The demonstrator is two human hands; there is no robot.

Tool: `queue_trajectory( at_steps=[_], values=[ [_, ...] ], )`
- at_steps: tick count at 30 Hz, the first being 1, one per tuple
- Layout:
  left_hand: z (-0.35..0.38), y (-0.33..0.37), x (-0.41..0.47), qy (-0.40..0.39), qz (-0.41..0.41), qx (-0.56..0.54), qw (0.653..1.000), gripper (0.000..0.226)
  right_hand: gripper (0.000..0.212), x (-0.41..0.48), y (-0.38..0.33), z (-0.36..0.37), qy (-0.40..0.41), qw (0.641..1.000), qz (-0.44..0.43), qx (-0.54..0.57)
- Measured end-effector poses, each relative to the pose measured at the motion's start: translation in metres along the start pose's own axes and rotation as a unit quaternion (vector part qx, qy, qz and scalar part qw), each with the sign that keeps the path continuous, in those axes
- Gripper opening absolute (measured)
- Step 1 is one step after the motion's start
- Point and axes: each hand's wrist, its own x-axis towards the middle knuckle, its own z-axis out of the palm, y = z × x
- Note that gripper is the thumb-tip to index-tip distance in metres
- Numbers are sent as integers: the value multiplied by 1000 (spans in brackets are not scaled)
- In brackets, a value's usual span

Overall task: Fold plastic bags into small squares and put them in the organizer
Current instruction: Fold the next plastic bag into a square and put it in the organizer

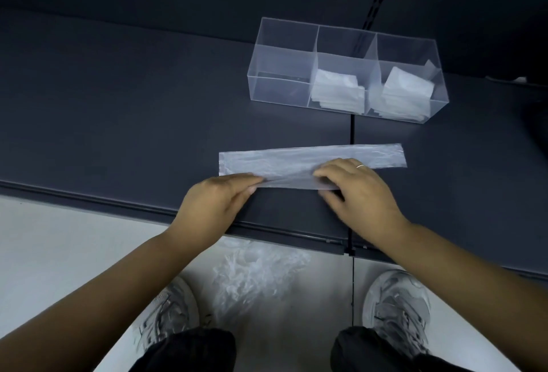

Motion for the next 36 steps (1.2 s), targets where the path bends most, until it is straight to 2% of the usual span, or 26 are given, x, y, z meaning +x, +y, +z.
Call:
queue_trajectory(
  at_steps=[1,3,6,8,11,13,14,16,17,19,21,22,24,26,28,29,31,32,34,36],
  values=[
    [-2,-4,-2,8,-30,-31,999,23,17,-1,5,0,40,999,8,35],
    [-7,-12,-3,34,-106,-97,989,17,11,-4,17,-4,63,984,79,147],
    [-9,-21,4,58,-203,-179,961,11,10,-1,32,-11,42,917,226,326],
    [-10,-24,12,72,-251,-219,940,11,13,6,38,-11,60,885,278,368],
    [-9,-26,24,92,-299,-210,926,13,12,16,38,-8,77,871,322,363],
    [-10,-23,29,115,-306,-145,934,8,16,22,38,-7,78,872,339,345],
    [-10,-20,30,143,-292,-92,941,19,18,25,39,-6,76,874,341,339],
    [-7,-8,27,196,-176,6,965,35,22,29,39,-6,67,879,341,327],
    [-2,2,25,189,-98,46,976,36,22,30,39,-7,63,881,341,321],
    [15,17,19,92,17,109,990,43,22,32,38,-8,57,888,341,305],
    [29,22,14,-52,29,171,983,66,17,34,37,-9,46,892,347,286],
    [35,19,12,-100,14,205,974,76,13,34,36,-10,40,893,350,280],
    [41,12,9,-141,-9,242,960,84,3,35,32,-14,29,898,355,258],
    [43,8,9,-150,-13,256,955,85,16,33,21,-15,57,932,329,144],
    [43,9,10,-158,-17,268,950,84,37,30,1,-10,113,973,197,28],
    [44,10,11,-157,-20,268,950,84,45,29,-12,-5,98,988,116,16],
    [44,10,10,-156,-21,264,951,83,55,26,-34,11,-24,999,-1,25],
    [44,10,10,-157,-18,265,951,82,58,24,-38,19,-87,996,-25,18],
    [43,10,9,-149,-13,259,954,80,66,17,-28,30,-147,988,-28,-27],
    [42,12,10,-149,-16,250,957,80,78,10,-4,28,-158,984,-12,-85]
  ],
)
